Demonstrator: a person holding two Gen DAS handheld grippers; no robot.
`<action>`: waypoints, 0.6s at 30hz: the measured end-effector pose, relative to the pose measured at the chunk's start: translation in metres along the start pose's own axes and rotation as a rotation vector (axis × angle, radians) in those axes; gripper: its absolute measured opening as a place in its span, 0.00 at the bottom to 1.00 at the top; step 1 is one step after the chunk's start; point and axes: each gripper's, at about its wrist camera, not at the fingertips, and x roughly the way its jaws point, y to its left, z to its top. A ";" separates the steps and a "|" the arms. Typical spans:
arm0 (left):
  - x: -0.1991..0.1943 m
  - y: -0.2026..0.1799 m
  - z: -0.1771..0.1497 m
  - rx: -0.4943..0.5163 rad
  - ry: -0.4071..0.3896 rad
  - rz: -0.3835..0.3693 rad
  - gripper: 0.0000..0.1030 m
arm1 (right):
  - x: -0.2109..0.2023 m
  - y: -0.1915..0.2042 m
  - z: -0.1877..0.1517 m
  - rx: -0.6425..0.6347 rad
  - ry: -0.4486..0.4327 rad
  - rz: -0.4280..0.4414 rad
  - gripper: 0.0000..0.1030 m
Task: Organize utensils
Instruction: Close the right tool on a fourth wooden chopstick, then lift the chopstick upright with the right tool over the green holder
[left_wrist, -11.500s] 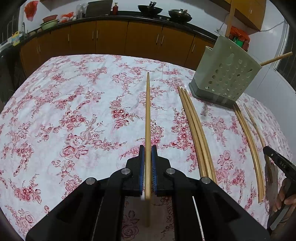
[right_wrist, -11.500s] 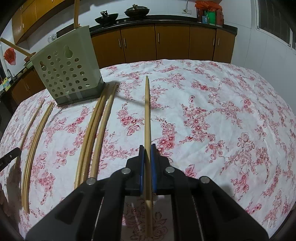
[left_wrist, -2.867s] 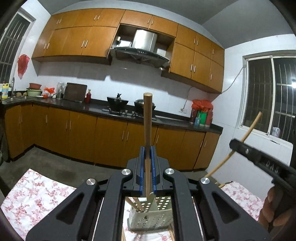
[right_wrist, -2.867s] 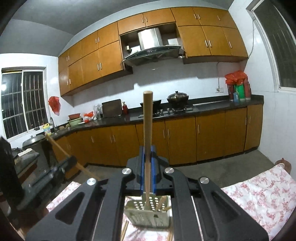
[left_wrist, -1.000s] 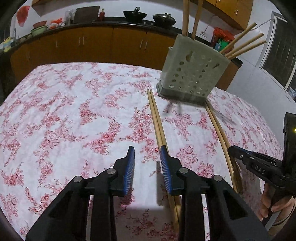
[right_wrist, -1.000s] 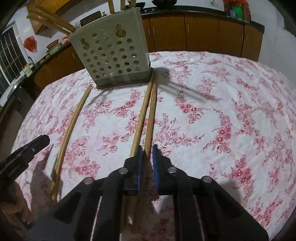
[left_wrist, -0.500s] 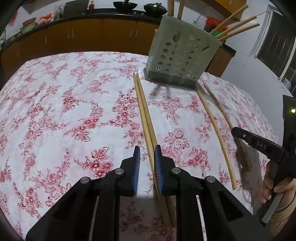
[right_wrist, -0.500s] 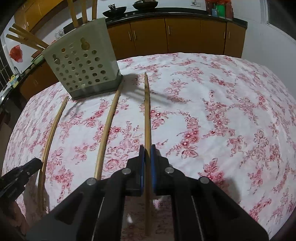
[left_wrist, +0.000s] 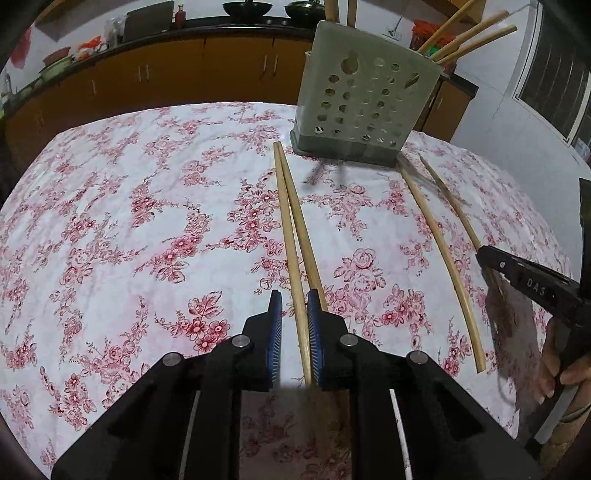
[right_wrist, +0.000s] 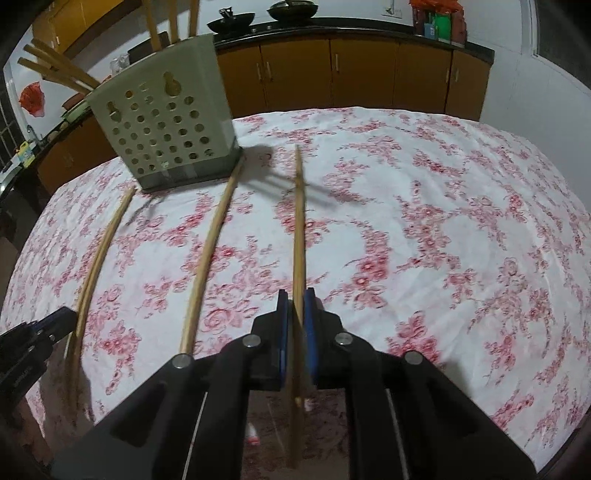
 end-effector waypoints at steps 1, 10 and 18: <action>0.001 -0.001 0.001 0.005 -0.001 0.003 0.11 | 0.000 0.003 -0.001 -0.008 -0.002 0.001 0.12; 0.008 0.016 0.013 -0.014 -0.013 0.043 0.07 | 0.004 0.006 0.001 -0.029 -0.016 -0.008 0.08; 0.006 0.048 0.020 -0.083 -0.029 0.080 0.08 | 0.008 -0.018 0.005 0.013 -0.049 -0.077 0.08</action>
